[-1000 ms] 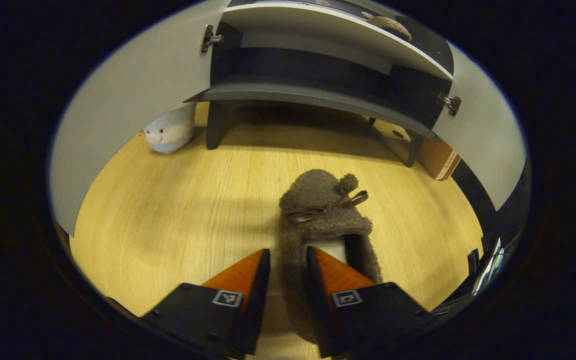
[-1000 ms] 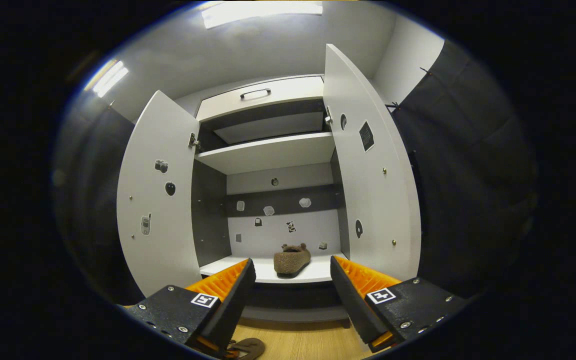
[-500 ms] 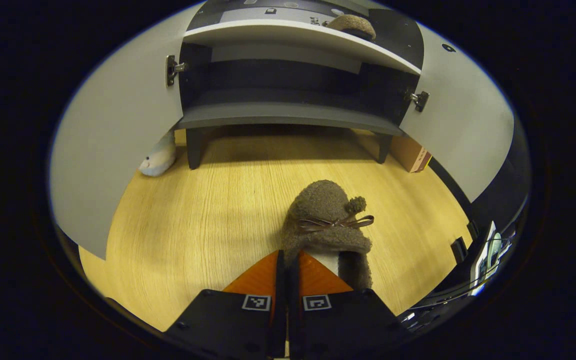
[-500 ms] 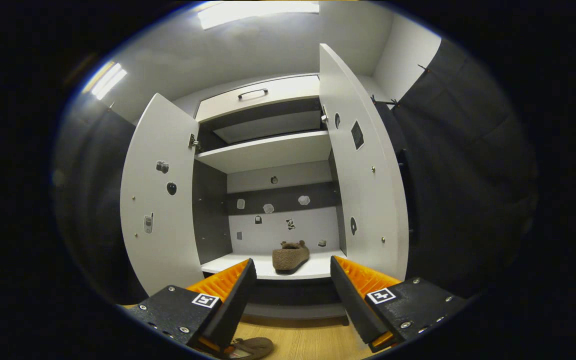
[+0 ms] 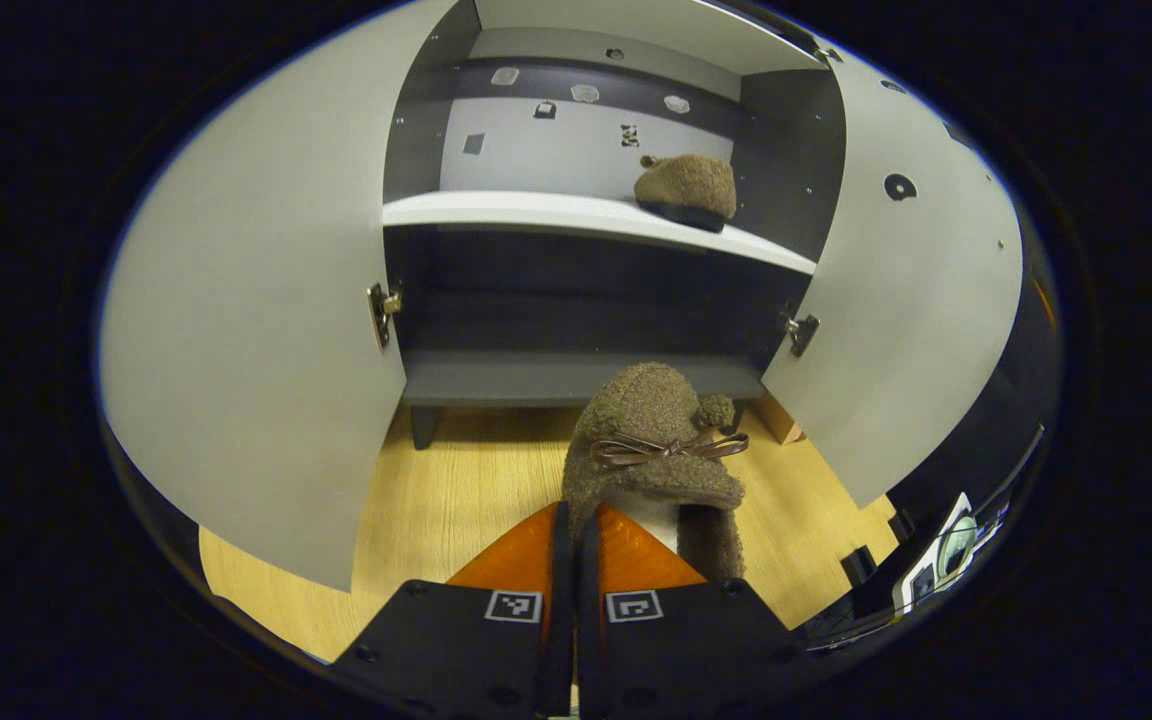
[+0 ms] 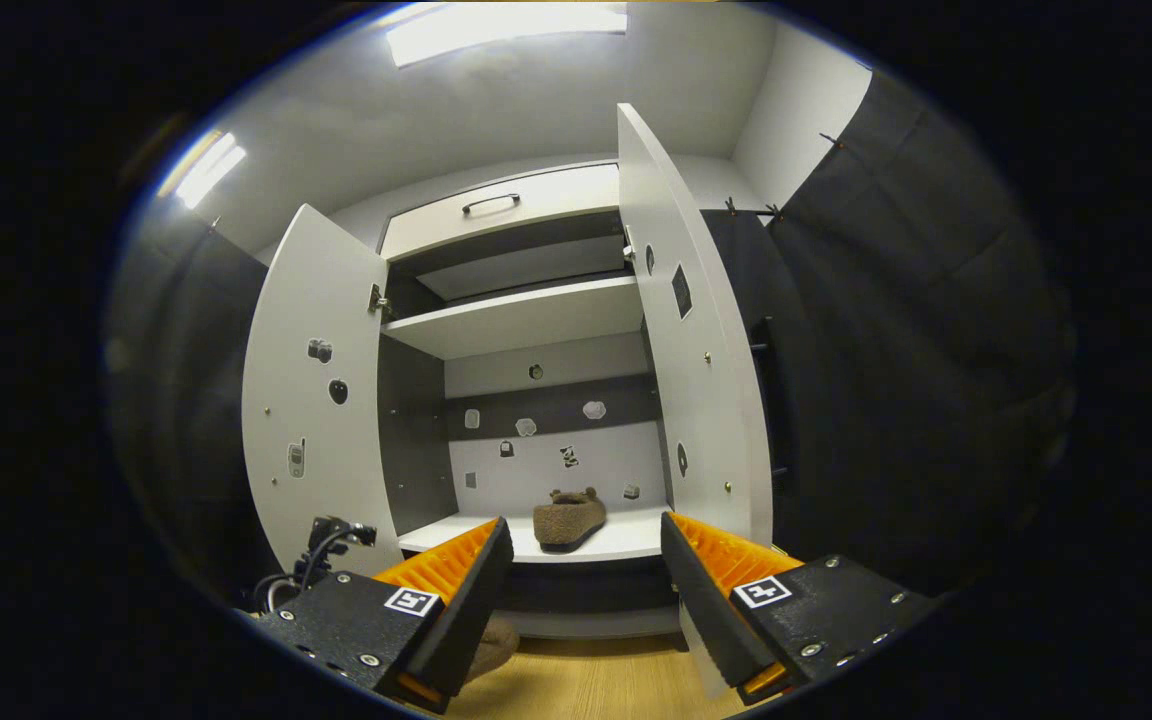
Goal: Grab one shoe with the right hand and put it into the shoe cabinet, grab the other shoe with the left hand and put it into the shoe cabinet; then close the right door with the right hand and the left door with the left hand.
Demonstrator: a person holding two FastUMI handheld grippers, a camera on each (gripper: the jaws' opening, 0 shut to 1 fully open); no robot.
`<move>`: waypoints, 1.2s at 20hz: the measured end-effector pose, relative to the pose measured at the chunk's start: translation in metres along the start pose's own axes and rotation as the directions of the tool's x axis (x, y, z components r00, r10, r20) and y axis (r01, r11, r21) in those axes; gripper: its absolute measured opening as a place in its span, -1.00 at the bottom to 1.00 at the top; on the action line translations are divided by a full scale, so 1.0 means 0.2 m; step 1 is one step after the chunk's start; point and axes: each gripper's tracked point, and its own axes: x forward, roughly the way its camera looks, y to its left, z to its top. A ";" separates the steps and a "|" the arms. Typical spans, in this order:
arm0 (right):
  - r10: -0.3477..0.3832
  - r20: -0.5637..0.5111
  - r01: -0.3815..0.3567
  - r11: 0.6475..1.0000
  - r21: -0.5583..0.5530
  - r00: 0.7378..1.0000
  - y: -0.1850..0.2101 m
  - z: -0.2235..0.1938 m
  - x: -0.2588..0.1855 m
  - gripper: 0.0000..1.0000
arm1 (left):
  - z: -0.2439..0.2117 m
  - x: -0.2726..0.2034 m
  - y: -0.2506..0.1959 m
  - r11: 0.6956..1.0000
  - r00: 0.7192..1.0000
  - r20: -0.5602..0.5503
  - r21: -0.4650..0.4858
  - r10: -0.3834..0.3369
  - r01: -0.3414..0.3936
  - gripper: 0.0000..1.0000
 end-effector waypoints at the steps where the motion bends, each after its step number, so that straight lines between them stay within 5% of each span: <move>1: -0.003 -0.003 0.003 1.000 -0.006 1.000 -0.01 0.00 0.00 0.82 | 0.09 -0.02 0.00 1.000 1.000 0.021 -0.006 0.003 -0.003 -0.81; 15: -0.006 -0.005 0.005 1.000 -0.026 1.000 -0.04 -0.06 0.08 0.82 | 1.34 0.04 0.12 0.991 0.956 0.263 -0.039 0.130 -0.124 -0.82; 24: 0.001 0.005 -0.001 0.999 -0.047 1.000 -0.01 -0.09 0.22 0.82 | 1.58 0.48 0.29 0.984 0.961 0.218 -0.076 0.172 -0.159 -0.82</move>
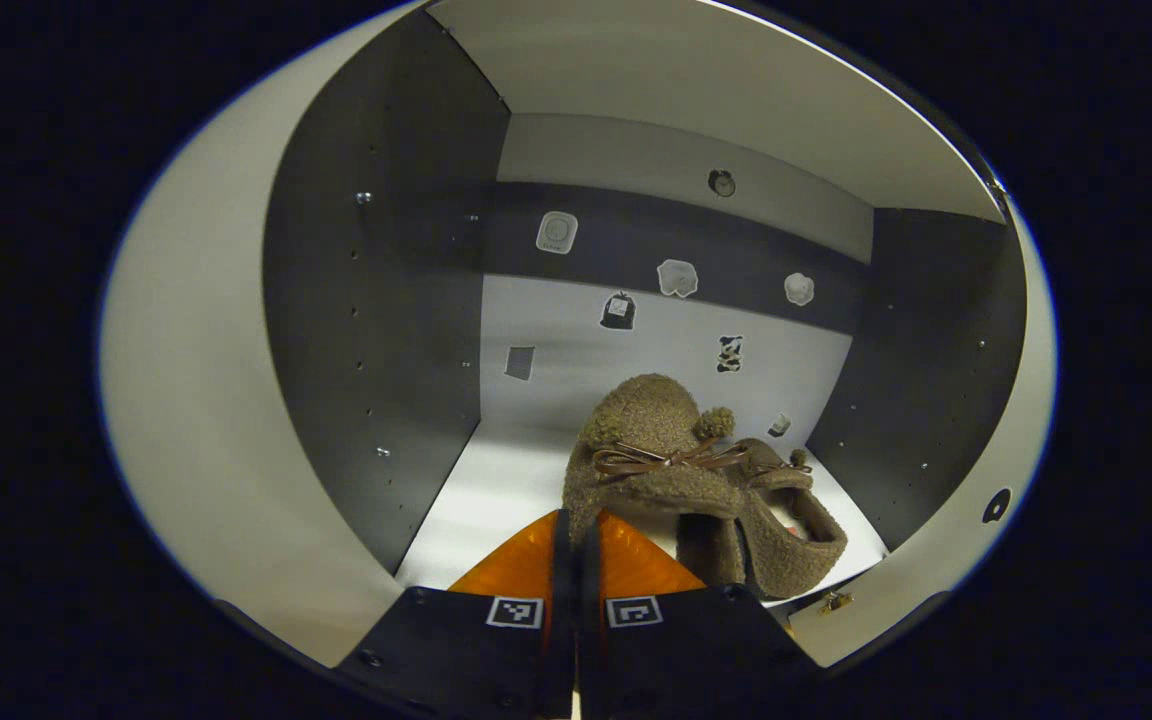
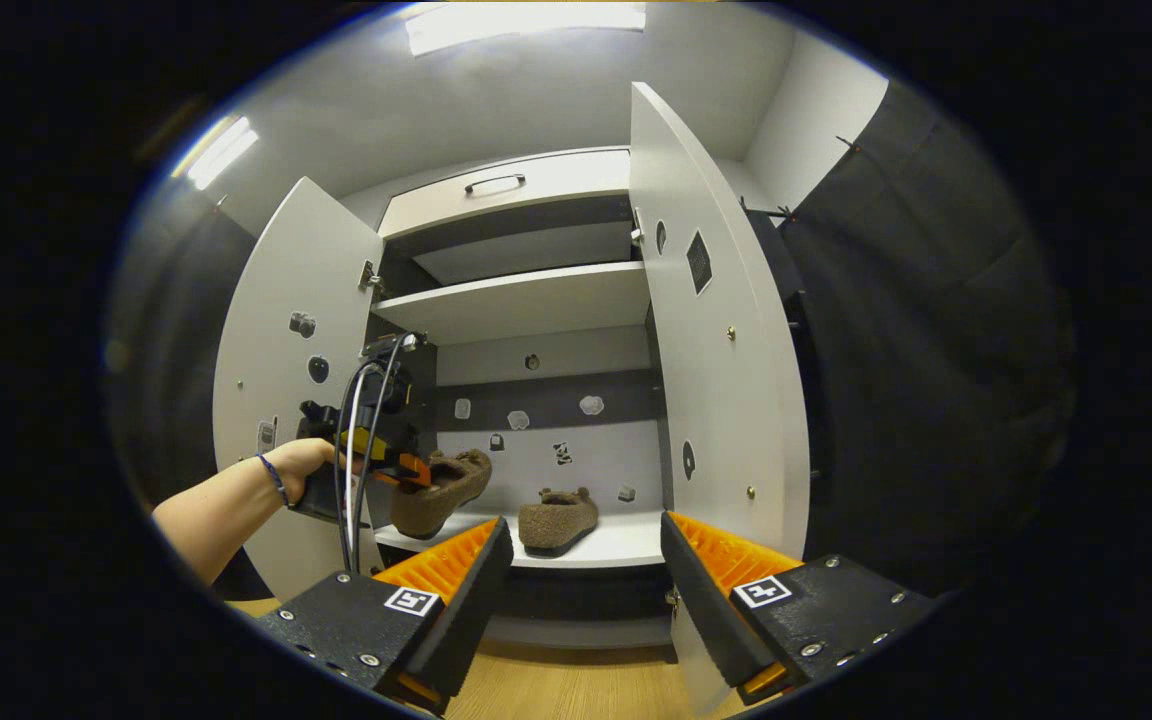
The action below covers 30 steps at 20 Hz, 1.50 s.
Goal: Grab one shoe with the right hand and put it into the shoe cabinet, grab the other shoe with the left hand and put it into the shoe cabinet; then close the right door with the right hand and the left door with the left hand.
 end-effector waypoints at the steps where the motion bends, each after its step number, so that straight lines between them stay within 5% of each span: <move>1: 0.002 0.002 -0.002 1.000 0.002 1.000 0.01 0.00 0.01 0.82 | -0.02 0.05 -0.01 1.000 1.000 -0.014 0.005 -0.006 0.006 -0.82; 7: 0.000 -0.017 0.000 1.000 -0.029 1.000 0.03 -0.07 0.06 0.82 | -0.17 0.25 -0.06 0.999 0.994 -0.107 -0.029 -0.031 0.028 -0.82; 9: -0.011 -0.020 0.010 1.000 -0.030 1.000 0.00 -0.09 0.07 0.82 | -0.15 0.26 -0.07 0.999 0.995 -0.091 -0.017 -0.032 0.030 -0.62; 11: -0.017 -0.022 0.017 1.000 -0.012 1.000 -0.01 -0.10 0.09 0.82 | -0.06 0.22 -0.07 0.999 0.999 -0.026 -0.010 -0.031 0.030 -0.35; 13: -0.025 -0.024 0.025 1.000 0.001 0.999 -0.03 -0.10 0.09 0.82 | 0.01 0.14 -0.08 1.000 0.999 0.034 -0.016 -0.025 0.026 0.25; 14: -0.029 -0.023 0.029 1.000 0.006 0.999 -0.04 -0.10 0.08 0.82 | 0.04 0.08 -0.09 1.000 0.998 0.059 -0.013 -0.028 0.029 0.70; 18: -0.042 -0.022 0.042 0.999 -0.003 0.999 -0.05 -0.06 0.02 0.82 | 0.16 -0.19 -0.17 0.996 0.983 0.167 -0.036 -0.071 0.078 0.96; 30: -0.029 -0.016 0.028 0.997 -0.070 0.999 -0.01 0.10 -0.28 0.85 | 0.07 -1.13 -0.29 0.987 0.912 0.379 0.093 -0.159 0.134 0.89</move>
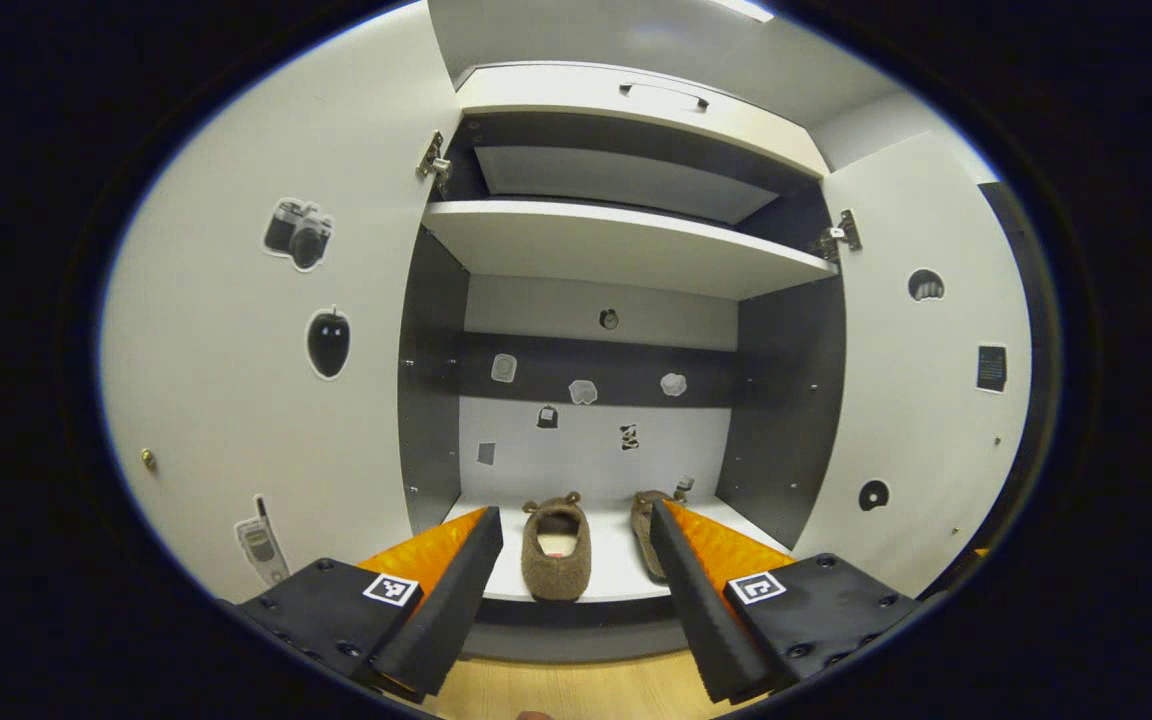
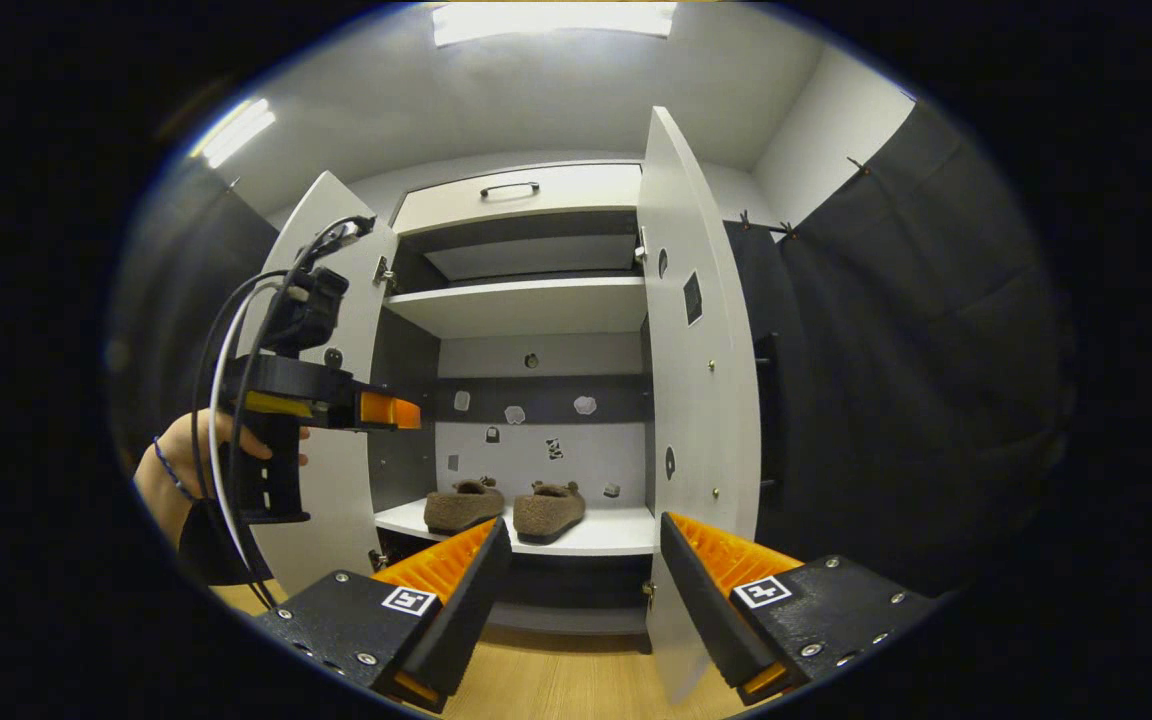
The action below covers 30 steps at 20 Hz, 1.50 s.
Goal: Grab one shoe with the right hand and put it into the shoe cabinet, grab the other shoe with the left hand and put it into the shoe cabinet; then close the right door with the right hand and the left door with the left hand.
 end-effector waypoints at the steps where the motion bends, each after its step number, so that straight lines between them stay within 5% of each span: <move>1: -0.006 0.002 0.006 1.000 -0.008 1.000 -0.02 0.02 -0.04 0.85 | 0.00 -0.08 -0.01 1.000 1.000 0.011 -0.002 -0.016 0.016 0.94; 8: -0.136 -0.017 0.134 0.988 -0.077 0.991 -0.35 0.01 -0.18 0.85 | -0.02 -0.57 0.10 1.000 0.997 0.079 0.014 -0.023 0.022 0.94; 18: -0.310 -0.168 0.304 0.951 -0.064 0.936 -0.89 -0.41 -0.06 0.87 | -0.16 -1.04 0.50 1.000 0.992 0.121 0.016 0.018 -0.020 0.99; 27: -0.232 -0.150 0.228 0.973 -0.049 0.961 -0.77 -0.46 0.05 0.87 | -0.20 -1.20 0.86 0.990 0.986 0.125 0.064 0.114 -0.123 0.94; 28: -0.238 -0.138 0.233 0.971 -0.054 0.961 -0.78 -0.44 0.07 0.69 | -0.19 -1.21 0.90 0.989 0.984 0.126 0.065 0.122 -0.131 0.97; 30: -0.224 -0.140 0.217 0.974 -0.064 0.965 -0.73 -0.45 0.07 0.94 | -0.17 -1.22 0.97 0.985 0.981 0.131 0.082 0.143 -0.154 0.93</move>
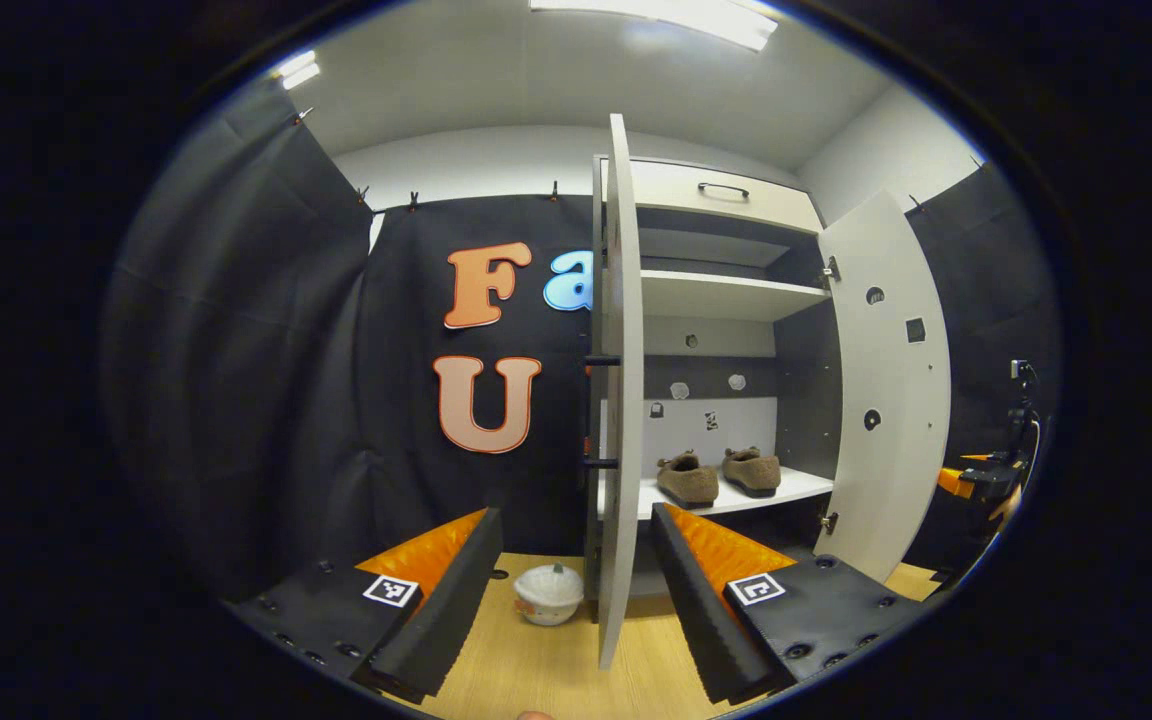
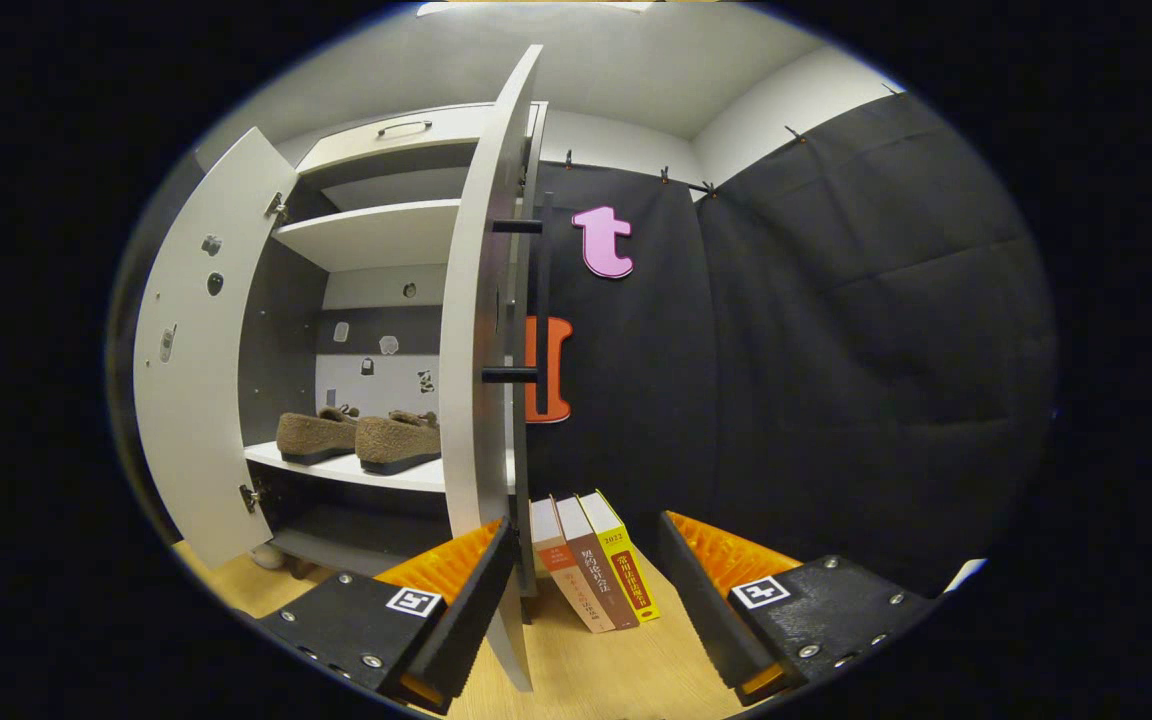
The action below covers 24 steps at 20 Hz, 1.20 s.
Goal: Grab one shoe with the right hand and put it into the shoe cabinet, grab the other shoe with the left hand and put it into the shoe cabinet; then close the right door with the right hand and the left door with the left hand.
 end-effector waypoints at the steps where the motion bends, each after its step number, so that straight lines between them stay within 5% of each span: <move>1: 0.010 0.001 -0.009 1.000 -0.006 1.000 0.02 0.00 0.00 0.80 | 0.01 0.00 0.04 1.000 1.000 0.006 0.016 0.010 -0.010 0.93; 12: 0.193 0.017 -0.193 0.981 -0.009 0.981 0.54 0.01 0.06 0.78 | -0.01 0.00 0.25 0.999 0.999 0.001 0.007 0.046 -0.046 0.93; 19: 0.226 0.047 -0.229 0.972 0.053 0.973 0.86 0.02 0.24 0.80 | -0.03 0.02 0.38 0.997 0.997 -0.014 0.005 0.071 -0.071 0.93; 21: 0.229 0.044 -0.232 0.971 0.063 0.972 0.95 0.01 0.31 0.94 | -0.05 0.05 0.40 0.998 0.998 -0.013 -0.008 0.067 -0.067 0.97; 24: 0.223 0.048 -0.226 0.972 0.061 0.974 1.01 0.05 0.32 0.84 | -0.11 0.11 0.45 0.996 0.997 -0.032 -0.039 0.074 -0.076 0.94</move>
